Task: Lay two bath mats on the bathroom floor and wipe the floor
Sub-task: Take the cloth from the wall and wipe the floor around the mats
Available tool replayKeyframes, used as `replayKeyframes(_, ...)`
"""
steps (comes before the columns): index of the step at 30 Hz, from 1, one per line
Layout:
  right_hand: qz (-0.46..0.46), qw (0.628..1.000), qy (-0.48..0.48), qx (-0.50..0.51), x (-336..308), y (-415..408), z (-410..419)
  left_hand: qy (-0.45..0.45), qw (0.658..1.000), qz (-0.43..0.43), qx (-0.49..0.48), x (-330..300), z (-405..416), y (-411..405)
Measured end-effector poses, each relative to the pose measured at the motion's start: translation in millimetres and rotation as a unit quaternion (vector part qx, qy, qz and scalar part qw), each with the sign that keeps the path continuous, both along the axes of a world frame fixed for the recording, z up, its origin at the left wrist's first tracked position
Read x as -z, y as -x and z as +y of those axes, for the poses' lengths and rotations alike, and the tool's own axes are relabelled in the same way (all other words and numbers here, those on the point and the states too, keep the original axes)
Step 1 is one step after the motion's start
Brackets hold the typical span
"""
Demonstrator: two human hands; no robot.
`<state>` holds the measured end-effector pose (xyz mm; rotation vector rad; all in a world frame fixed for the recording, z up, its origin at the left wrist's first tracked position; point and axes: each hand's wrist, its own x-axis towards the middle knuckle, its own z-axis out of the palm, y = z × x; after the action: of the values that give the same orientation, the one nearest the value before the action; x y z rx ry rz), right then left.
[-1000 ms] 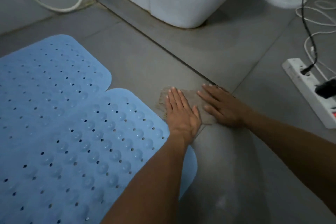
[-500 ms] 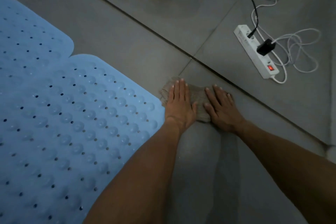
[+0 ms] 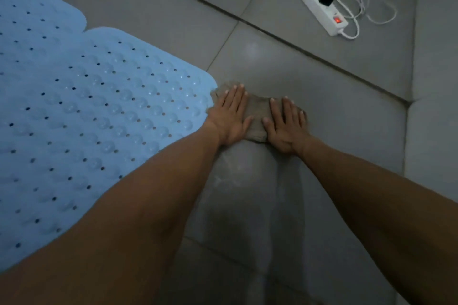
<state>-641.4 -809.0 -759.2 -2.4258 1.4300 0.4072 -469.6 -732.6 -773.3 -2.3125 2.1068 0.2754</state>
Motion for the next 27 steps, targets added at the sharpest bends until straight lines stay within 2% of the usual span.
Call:
replayKeyframes(9,-0.045,0.998,0.026,0.023,15,20,94,-0.003,0.998,-0.021,0.052,1,84,3)
replayKeyframes(16,-0.076,0.995,0.03,0.05,16,22,224,0.001,0.994,-0.033,0.103,-1,194,-1)
replayKeyframes(23,-0.089,0.995,0.027,0.027,17,26,325,-0.018,0.993,-0.043,0.106,-6,293,2)
replayKeyframes(27,-0.107,0.994,0.018,-0.027,12,31,381,-0.03,0.995,-0.045,0.085,-6,367,7)
